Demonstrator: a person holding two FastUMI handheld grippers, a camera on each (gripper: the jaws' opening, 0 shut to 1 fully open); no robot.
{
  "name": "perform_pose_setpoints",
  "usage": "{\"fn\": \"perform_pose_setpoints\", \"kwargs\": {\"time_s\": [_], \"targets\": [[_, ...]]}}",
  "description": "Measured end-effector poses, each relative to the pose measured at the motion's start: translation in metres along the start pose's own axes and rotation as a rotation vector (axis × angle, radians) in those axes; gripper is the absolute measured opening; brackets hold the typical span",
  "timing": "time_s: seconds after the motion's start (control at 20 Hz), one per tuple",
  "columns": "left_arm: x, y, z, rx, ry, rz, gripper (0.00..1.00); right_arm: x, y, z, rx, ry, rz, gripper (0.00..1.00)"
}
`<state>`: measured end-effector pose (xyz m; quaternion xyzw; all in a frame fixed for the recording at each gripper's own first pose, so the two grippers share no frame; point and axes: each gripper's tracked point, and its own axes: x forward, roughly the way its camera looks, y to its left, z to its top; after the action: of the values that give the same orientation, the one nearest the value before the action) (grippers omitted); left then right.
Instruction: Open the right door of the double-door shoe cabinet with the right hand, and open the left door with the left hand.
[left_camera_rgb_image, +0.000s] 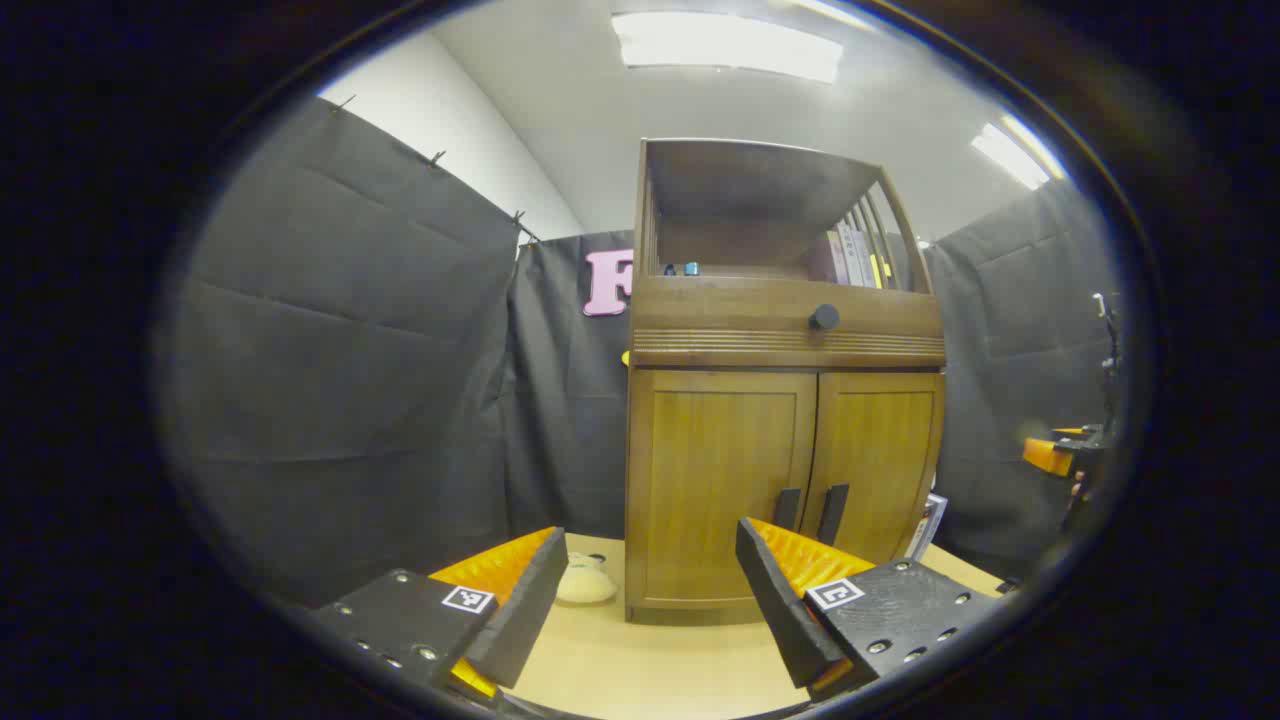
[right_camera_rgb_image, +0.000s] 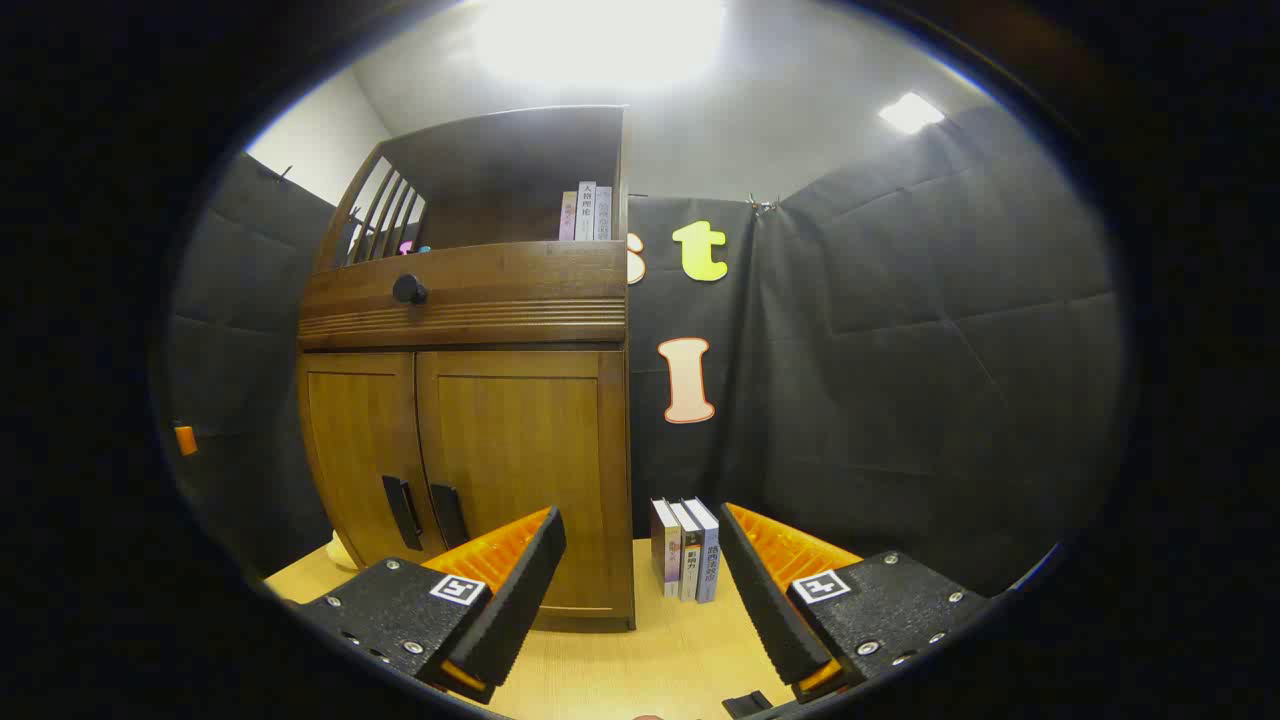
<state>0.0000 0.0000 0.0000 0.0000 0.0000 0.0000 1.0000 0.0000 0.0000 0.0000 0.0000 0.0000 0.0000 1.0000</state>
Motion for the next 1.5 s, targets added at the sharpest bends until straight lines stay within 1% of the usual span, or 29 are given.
{"fn": "perform_pose_setpoints", "kwargs": {"time_s": [0.1, 0.3, 0.35, 0.4, 0.55, 0.6, 0.9, 0.95, 1.0, 1.05, 1.2, 1.3, 1.35, 1.4, 1.5], "targets": [[0.000, -0.004, -0.004, 0.002, 0.004, -0.011, 1.00, 0.001, -0.001, -0.005, 0.010, 0.012, 0.003, 0.96], [0.009, -0.005, -0.020, -0.062, 0.045, -0.017, 1.00, 0.001, 0.008, -0.007, 0.023, 0.009, 0.029, 0.96], [0.007, -0.005, -0.023, -0.065, 0.045, -0.013, 1.00, 0.001, 0.009, -0.011, 0.015, 0.013, 0.032, 0.95], [0.006, -0.003, -0.023, -0.059, 0.045, -0.006, 0.97, 0.001, 0.010, -0.011, 0.007, 0.015, 0.036, 0.96], [0.003, 0.004, -0.026, -0.052, 0.042, 0.004, 0.97, 0.002, 0.014, -0.016, -0.010, 0.023, 0.054, 0.95], [0.002, 0.004, -0.026, -0.061, 0.040, 0.003, 1.00, 0.003, 0.016, -0.017, -0.013, 0.030, 0.060, 0.95], [0.009, 0.005, -0.043, -0.140, 0.056, 0.002, 1.00, 0.006, 0.038, -0.027, -0.025, 0.061, 0.092, 0.95], [0.008, 0.006, -0.044, -0.152, 0.049, 0.001, 0.97, 0.009, 0.043, -0.028, -0.025, 0.064, 0.102, 0.95], [0.007, 0.008, -0.042, -0.155, 0.040, 0.003, 1.00, 0.012, 0.050, -0.029, -0.022, 0.067, 0.117, 0.95], [0.002, 0.010, -0.043, -0.154, 0.035, 0.012, 1.00, 0.016, 0.059, -0.030, -0.020, 0.071, 0.134, 0.96], [-0.007, 0.013, -0.049, -0.138, 0.051, 0.043, 1.00, 0.031, 0.085, -0.029, -0.018, 0.071, 0.184, 0.95], [-0.016, 0.018, -0.061, -0.122, 0.069, 0.064, 0.97, 0.045, 0.109, -0.030, -0.013, 0.067, 0.222, 0.96], [-0.020, 0.019, -0.066, -0.117, 0.078, 0.075, 1.00, 0.052, 0.122, -0.032, -0.013, 0.065, 0.240, 0.95], [-0.024, 0.020, -0.070, -0.121, 0.085, 0.084, 0.97, 0.058, 0.133, -0.034, -0.013, 0.068, 0.256, 0.95], [-0.032, 0.017, -0.079, -0.159, 0.101, 0.097, 0.97, 0.076, 0.154, -0.038, -0.007, 0.077, 0.285, 0.95]]}}
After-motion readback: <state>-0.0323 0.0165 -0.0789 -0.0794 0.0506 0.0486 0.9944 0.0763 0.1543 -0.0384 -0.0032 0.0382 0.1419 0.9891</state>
